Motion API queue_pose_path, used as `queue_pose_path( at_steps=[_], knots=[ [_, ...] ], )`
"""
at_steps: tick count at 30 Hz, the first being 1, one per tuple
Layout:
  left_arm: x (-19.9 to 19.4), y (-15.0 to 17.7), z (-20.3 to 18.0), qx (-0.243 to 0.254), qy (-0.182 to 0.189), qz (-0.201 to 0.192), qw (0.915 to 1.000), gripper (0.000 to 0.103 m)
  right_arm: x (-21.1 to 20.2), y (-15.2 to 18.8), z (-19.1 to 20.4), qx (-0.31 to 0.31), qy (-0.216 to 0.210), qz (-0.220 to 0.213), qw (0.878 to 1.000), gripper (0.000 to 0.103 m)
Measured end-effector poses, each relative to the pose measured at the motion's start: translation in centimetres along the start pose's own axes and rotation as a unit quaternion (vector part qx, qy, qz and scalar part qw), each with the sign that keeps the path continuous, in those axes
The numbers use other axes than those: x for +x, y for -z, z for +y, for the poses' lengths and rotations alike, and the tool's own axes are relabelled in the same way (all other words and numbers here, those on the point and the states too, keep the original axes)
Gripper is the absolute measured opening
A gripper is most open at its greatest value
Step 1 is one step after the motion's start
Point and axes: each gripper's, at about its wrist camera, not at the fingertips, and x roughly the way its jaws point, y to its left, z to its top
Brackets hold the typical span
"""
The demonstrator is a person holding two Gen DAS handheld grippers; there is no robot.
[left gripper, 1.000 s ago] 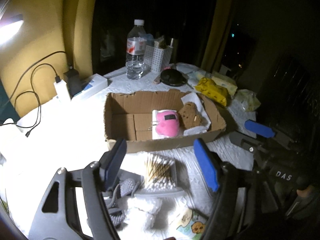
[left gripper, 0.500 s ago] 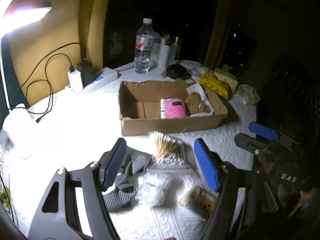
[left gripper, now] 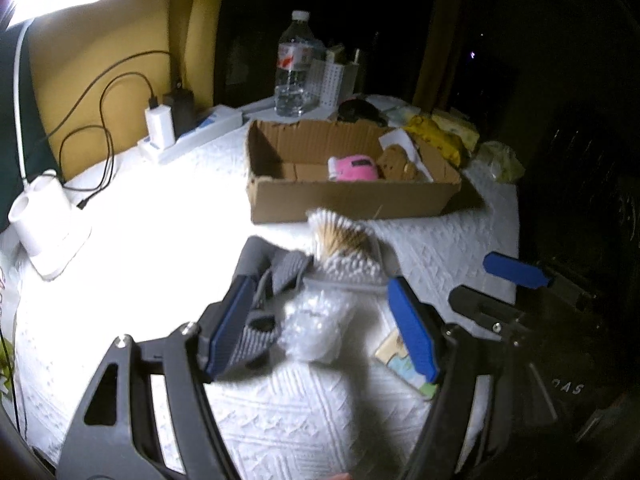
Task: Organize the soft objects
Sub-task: 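Grasp the cartoon tissue pack with the right gripper while the left grasps the bubble-wrap bag, then lift both items and carry them over the cardboard box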
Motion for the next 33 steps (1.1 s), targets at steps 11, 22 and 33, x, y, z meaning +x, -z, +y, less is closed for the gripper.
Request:
queue_pose_path(
  at_steps=[11,22,33],
  knots=[
    [0.6,2.0,0.9,-0.005,-0.005,0.017,0.9998,0.071,2.6,2.7,1.2,-0.004,-0.018,0.038,0.999,0.073],
    [1.9,2.1,0.6,0.005,-0.005,0.034,0.9994,0.071,5.7,4.0,1.9,-0.024,-0.031,0.083,0.996,0.055],
    [5.4,1.5,-0.5,0.034,-0.001,0.071,0.9969,0.071,5.3,3.3,-2.4,0.008,-0.023,0.066,0.998,0.051]
  ],
)
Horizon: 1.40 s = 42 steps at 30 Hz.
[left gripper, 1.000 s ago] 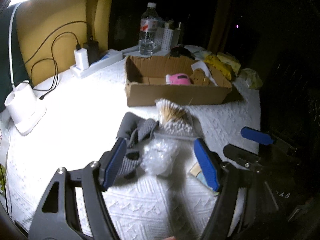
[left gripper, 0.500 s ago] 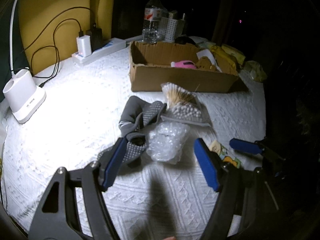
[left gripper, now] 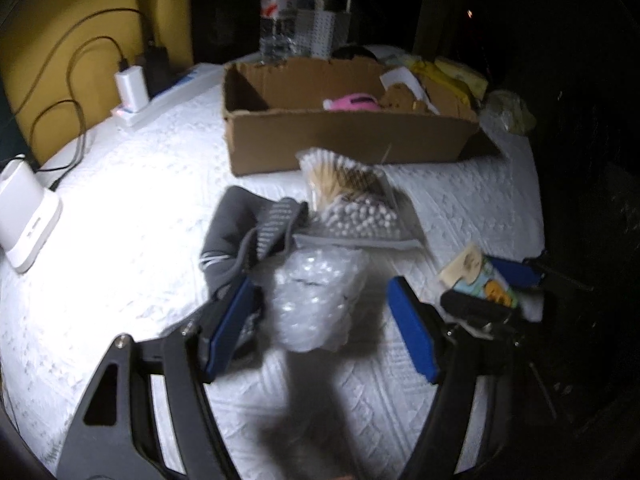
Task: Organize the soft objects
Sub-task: 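Lift both items and carry them over the cardboard box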
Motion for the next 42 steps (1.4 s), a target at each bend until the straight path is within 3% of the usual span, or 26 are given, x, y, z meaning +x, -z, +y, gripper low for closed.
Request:
queue_pose_path(
  at_steps=[8,11,15,27,42],
  knots=[
    [1.6,-0.3,-0.7,0.021,0.006,0.009,0.9997,0.070,-0.2,-0.5,-1.7,0.014,0.006,-0.008,1.000,0.051],
    [2.0,-0.2,-1.0,0.029,0.005,0.019,0.9994,0.049,-0.4,-0.6,-2.0,0.015,0.007,-0.009,1.000,0.051],
    [1.7,0.1,-1.6,0.041,0.007,0.018,0.9990,0.042,-0.7,-0.6,-2.5,0.018,0.009,-0.013,1.000,0.051],
    [-1.8,-0.6,-3.5,0.056,0.023,-0.015,0.9980,0.042,-2.4,-1.1,-2.9,0.021,0.016,-0.029,0.999,0.051],
    [-3.4,-4.2,-3.4,0.045,0.028,-0.050,0.9973,0.042,-4.1,-4.2,-3.8,0.008,0.024,-0.052,0.998,0.051]
  ],
)
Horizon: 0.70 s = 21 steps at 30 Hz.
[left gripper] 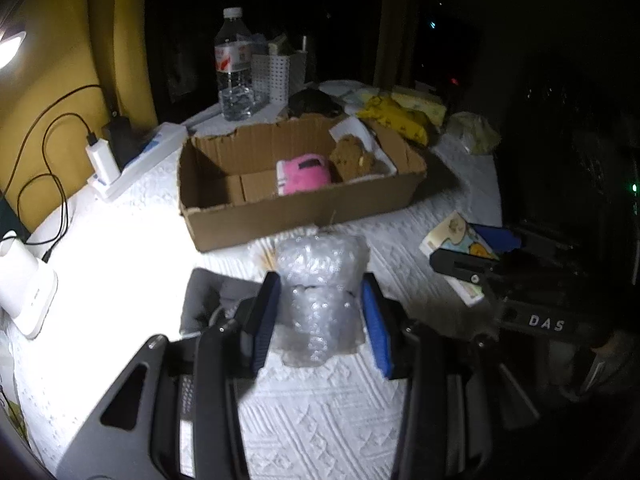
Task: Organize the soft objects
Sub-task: 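Lift both items and carry them over the cardboard box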
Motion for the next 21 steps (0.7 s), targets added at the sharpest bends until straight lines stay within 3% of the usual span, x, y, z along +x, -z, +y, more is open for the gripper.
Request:
queue_pose_path(
  at_steps=[21],
  knots=[
    [1.7,-5.3,3.6,-0.026,-0.029,-0.033,0.9987,0.042,1.8,-5.3,-1.8,-0.013,-0.011,-0.015,1.000,0.051]
  ],
)
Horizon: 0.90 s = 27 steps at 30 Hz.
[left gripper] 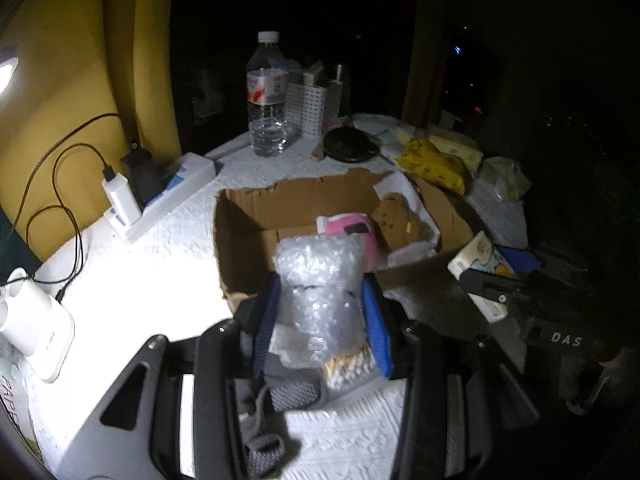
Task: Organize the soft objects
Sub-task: 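Lift both items and carry them over the cardboard box, then lower the tissue pack and bubble-wrap bag into the box and open both grippers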
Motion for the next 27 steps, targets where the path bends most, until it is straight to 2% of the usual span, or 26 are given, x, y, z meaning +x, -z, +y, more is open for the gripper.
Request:
queue_pose_path(
  at_steps=[17,25,27],
  knots=[
    [5.0,-2.9,3.4,-0.023,-0.026,-0.005,0.9994,0.042,3.9,-3.5,-0.9,-0.006,-0.007,0.004,1.000,0.051],
    [7.7,-2.8,4.7,-0.038,-0.039,0.017,0.9984,0.043,5.2,-4.5,-1.0,-0.008,-0.014,0.005,1.000,0.051],
    [8.2,-2.7,5.0,-0.041,-0.044,0.023,0.9979,0.047,5.5,-4.7,-1.0,-0.008,-0.015,0.006,1.000,0.051]
  ],
)
